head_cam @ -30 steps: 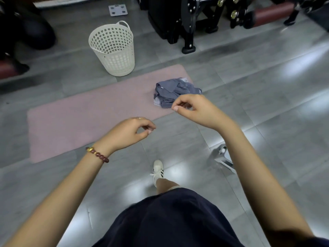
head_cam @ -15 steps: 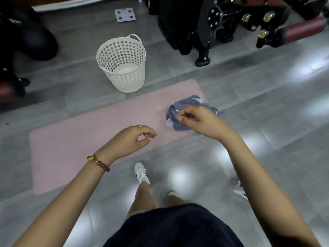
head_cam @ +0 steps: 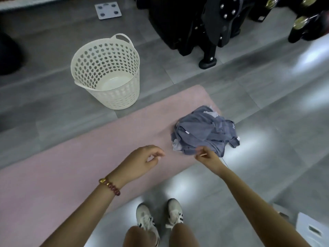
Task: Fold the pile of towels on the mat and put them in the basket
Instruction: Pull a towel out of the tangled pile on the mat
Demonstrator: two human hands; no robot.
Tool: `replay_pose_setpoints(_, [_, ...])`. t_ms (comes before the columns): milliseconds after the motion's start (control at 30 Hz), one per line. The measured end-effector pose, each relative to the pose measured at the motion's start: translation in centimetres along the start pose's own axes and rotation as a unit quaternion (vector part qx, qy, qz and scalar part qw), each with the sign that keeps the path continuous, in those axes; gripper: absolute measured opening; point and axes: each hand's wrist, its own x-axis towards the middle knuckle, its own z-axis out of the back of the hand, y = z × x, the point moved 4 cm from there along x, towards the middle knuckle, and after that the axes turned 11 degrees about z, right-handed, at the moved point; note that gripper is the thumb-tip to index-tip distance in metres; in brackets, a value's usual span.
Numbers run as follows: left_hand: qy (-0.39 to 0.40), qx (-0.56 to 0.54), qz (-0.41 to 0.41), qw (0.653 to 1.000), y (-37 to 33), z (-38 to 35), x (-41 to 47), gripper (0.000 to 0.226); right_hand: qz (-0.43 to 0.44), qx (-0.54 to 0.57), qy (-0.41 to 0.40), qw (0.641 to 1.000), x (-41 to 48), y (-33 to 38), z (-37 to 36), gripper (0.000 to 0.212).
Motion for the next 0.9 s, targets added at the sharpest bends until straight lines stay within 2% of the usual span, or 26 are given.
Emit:
replay_pose_setpoints(100, [-0.009, 0.020, -0.010, 1.000, 5.9, -3.6, 8.1, 0.028, -0.026, 0.010, -0.103, 0.994, 8.6, -6.7, -1.0, 0.058])
replay_pose_setpoints(167, [-0.005, 0.081, -0.045, 0.996, 9.2, -6.6, 13.5, 0.025, -0.051, 0.015, -0.188, 0.981, 13.9, -10.5, -1.2, 0.076])
replay_pose_setpoints(267, [0.006, 0.197, -0.127, 0.972, 13.3, -11.1, 20.3, 0.037, -0.123, 0.022, -0.278, 0.952, 20.4, -15.9, -2.1, 0.091])
replay_pose_setpoints(367, [-0.012, 0.254, -0.178, 0.951, 17.4, -14.1, 25.9, 0.045, -0.093, -0.026, -0.317, 0.943, 25.9, -21.9, -4.0, 0.080])
replay_pose_setpoints(467, [-0.048, 0.294, -0.225, 0.928, 22.1, -16.6, 29.5, 0.031, 0.005, -0.165, -0.376, 0.912, 28.9, -25.6, -4.7, 0.052])
replay_pose_setpoints(500, [-0.064, 0.284, -0.244, 0.925, 23.6, -17.4, 30.0, 0.030, 0.040, -0.203, -0.394, 0.896, 29.1, -26.3, -4.7, 0.043])
replay_pose_setpoints(567, [-0.074, 0.207, -0.253, 0.942, 26.3, -18.6, 30.0, 0.028, 0.083, -0.263, -0.406, 0.871, 27.8, -26.9, -5.4, 0.029])
replay_pose_setpoints(633, [-0.070, 0.091, -0.231, 0.966, 28.5, -19.5, 29.3, 0.033, 0.138, -0.290, -0.380, 0.868, 26.2, -26.2, -7.5, 0.023])
replay_pose_setpoints(700, [-0.070, 0.058, -0.199, 0.976, 29.8, -20.2, 28.7, 0.052, 0.265, -0.251, -0.300, 0.881, 25.0, -23.3, -10.8, 0.022])
replay_pose_setpoints(767, [-0.110, 0.058, -0.179, 0.976, 30.2, -20.1, 28.7, 0.087, 0.379, -0.102, -0.158, 0.906, 24.9, -19.3, -14.5, 0.020])
replay_pose_setpoints(800, [-0.153, 0.047, -0.175, 0.971, 30.1, -19.7, 28.3, 0.103, 0.387, -0.008, -0.088, 0.918, 24.9, -17.4, -16.3, 0.018])
replay_pose_setpoints(833, [-0.205, 0.021, -0.172, 0.963, 30.0, -19.0, 27.7, 0.112, 0.377, 0.091, -0.029, 0.921, 24.7, -15.9, -18.0, 0.015])
replay_pose_setpoints(900, [-0.281, -0.069, -0.173, 0.941, 29.9, -16.9, 25.7, 0.106, 0.336, 0.246, 0.069, 0.906, 24.2, -13.5, -20.8, 0.015])
